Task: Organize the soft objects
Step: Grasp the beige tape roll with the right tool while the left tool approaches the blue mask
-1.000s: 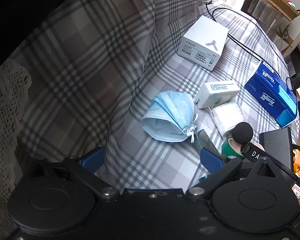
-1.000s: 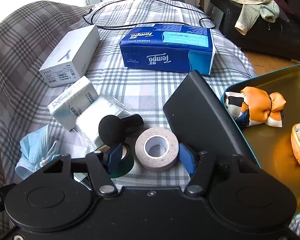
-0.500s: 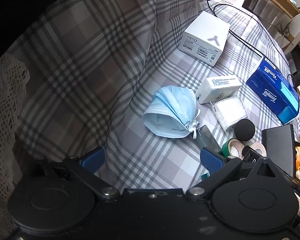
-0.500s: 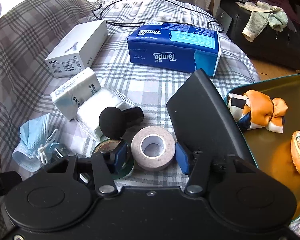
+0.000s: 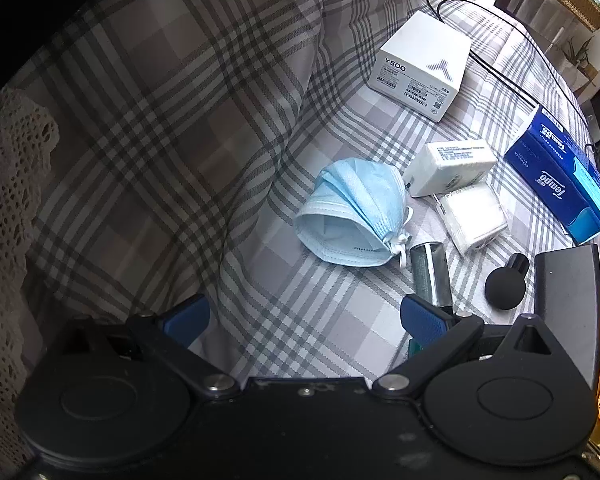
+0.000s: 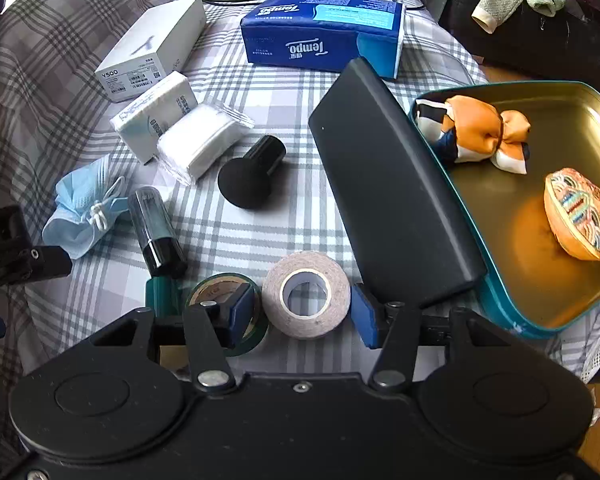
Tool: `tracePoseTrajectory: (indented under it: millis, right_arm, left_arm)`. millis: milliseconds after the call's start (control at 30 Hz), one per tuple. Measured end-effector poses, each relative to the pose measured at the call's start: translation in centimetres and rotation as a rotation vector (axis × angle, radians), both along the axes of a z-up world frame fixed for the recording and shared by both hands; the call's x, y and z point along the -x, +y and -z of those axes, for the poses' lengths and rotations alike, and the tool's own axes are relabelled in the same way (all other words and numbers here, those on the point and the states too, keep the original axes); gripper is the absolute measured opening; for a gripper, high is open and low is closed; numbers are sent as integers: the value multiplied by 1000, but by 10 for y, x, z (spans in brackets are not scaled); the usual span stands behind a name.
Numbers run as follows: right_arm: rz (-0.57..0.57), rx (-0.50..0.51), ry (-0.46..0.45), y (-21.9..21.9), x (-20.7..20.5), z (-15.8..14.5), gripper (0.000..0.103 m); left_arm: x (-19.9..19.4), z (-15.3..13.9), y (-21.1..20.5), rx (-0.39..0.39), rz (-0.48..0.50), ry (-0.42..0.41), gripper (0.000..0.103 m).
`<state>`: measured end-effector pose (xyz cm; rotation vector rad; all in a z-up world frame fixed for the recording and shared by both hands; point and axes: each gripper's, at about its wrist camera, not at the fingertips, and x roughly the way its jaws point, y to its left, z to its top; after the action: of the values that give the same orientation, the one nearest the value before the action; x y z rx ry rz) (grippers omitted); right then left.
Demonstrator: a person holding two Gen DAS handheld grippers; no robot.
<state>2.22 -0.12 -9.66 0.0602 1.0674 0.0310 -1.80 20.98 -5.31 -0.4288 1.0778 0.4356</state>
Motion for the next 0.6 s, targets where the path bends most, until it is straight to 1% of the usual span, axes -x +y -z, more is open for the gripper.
tracePoseTrajectory:
  millis: [133,300,400,467,533,600]
  right_arm:
    - [-13,-10,16,-3,6,-1,51]
    - [18,-52,29,-12,8,0,52]
    - [61,-95,25,-20,4,0,52]
    - [102,-151,37,-26,-1,2,52]
    - [139,-192,44,-28,-7,5,55]
    - [162,-195,47,-29,-12,8,55]
  left_arm:
    - [-1,1,-3,-11,14,8,102]
    - [-4,8,-6,-13,34,37,102]
    - [-5,8,-7,-20,38,41,102]
    - [-5,8,-8,-30,43,42,102]
    - [-5,9,-10,-35,49,46,102]
    - [-6,10,-10,-40,55,51,102]
